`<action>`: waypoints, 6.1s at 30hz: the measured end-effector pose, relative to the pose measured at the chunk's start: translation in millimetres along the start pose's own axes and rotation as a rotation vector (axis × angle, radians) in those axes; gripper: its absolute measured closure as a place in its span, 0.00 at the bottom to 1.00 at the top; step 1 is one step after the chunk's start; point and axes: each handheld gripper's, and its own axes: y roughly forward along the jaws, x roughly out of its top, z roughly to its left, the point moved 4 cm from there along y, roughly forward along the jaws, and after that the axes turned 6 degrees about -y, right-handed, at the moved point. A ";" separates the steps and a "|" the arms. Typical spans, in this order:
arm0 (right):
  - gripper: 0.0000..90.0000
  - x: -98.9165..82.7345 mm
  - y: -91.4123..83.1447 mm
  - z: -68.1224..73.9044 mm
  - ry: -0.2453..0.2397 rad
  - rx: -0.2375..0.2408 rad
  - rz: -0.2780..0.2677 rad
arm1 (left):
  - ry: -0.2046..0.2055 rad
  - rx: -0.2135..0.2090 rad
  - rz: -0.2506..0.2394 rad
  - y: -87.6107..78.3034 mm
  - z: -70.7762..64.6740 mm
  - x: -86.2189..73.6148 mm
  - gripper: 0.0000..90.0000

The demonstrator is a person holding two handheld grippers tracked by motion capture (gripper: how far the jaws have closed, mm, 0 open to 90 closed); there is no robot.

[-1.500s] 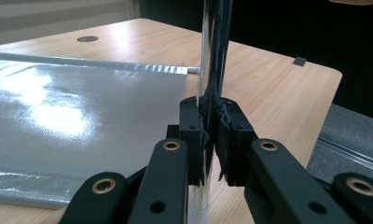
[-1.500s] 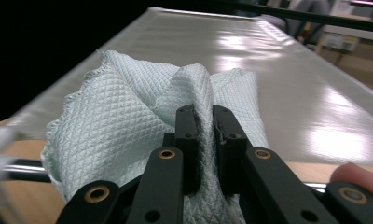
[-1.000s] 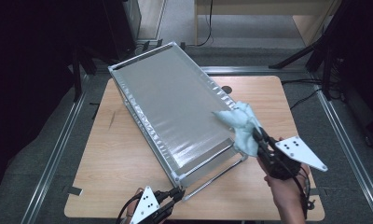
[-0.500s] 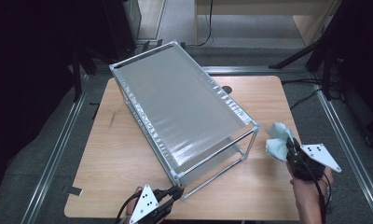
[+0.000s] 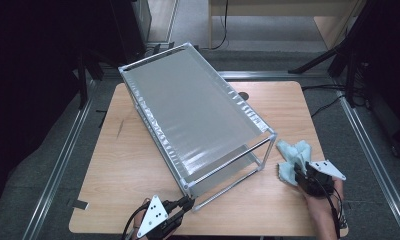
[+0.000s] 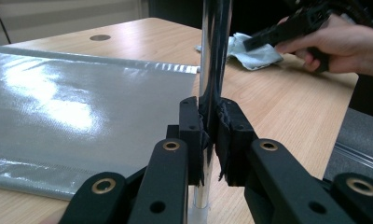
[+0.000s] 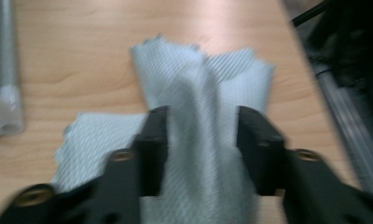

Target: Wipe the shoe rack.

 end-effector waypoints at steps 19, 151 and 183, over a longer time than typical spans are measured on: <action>0.86 60.8 -20.3 90.8 -0.058 0.187 -0.237 | -0.014 0.016 -0.001 2.7 3.1 1.4 0.91; 0.77 56.1 -19.2 58.8 -0.037 0.257 -0.249 | -0.178 0.611 -0.061 -104.3 130.9 -13.0 0.86; 0.80 -6.1 -1.7 -1.6 -0.032 0.139 0.081 | -0.147 0.410 -0.070 -102.9 110.3 -12.2 0.83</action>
